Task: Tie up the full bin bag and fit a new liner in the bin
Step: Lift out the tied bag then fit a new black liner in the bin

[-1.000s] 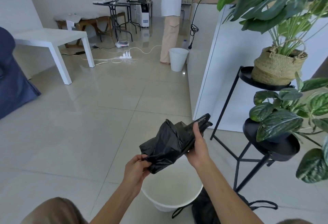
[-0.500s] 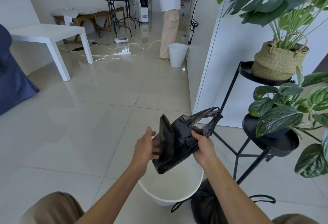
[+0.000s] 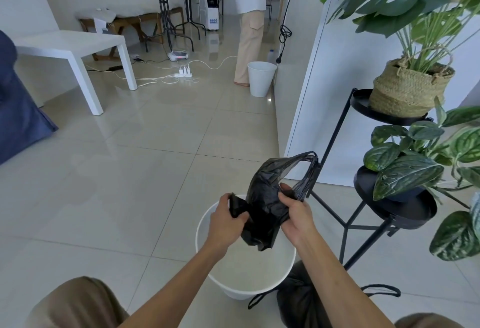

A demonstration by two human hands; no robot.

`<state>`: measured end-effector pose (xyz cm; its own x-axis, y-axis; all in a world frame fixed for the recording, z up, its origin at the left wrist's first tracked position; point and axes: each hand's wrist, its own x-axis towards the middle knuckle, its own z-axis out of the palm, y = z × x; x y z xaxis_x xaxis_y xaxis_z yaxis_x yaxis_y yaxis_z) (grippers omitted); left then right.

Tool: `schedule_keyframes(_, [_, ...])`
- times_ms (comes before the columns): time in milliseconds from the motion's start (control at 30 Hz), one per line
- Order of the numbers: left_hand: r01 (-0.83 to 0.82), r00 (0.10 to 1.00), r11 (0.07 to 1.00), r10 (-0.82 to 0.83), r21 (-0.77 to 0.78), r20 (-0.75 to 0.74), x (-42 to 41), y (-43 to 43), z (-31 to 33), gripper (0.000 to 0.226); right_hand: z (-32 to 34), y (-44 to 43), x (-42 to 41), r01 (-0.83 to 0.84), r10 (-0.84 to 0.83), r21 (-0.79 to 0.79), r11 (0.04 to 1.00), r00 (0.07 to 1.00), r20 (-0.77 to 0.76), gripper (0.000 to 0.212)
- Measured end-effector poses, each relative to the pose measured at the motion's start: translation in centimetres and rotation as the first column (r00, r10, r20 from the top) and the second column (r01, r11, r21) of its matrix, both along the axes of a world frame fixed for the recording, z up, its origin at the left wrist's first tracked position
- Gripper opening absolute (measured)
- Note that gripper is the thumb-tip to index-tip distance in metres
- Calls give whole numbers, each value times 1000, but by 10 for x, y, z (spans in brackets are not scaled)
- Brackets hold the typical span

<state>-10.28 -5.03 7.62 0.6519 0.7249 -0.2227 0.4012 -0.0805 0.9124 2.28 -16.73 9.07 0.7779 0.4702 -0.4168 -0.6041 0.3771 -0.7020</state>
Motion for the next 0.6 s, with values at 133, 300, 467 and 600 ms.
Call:
schedule_keyframes(133, [24, 991, 896, 38, 444, -130, -18, 8, -41, 57, 8, -11, 12, 52, -53, 14, 999, 998, 34, 26])
schedule_keyframes(300, [572, 746, 648, -156, 502, -648, -17, 3, -71, 38, 14, -7, 8, 49, -49, -7, 999, 997, 67, 22])
schedule_keyframes(467, [437, 886, 783, -292, 443, -360, -5, 6, -32, 52, 5, -5, 5, 31, -28, -43, 999, 997, 73, 29])
schedule_keyframes(600, [319, 939, 902, -343, 291, 33, 7, -7, 12, 57, 0, -1, -2, -93, 94, -13, 996, 991, 91, 36])
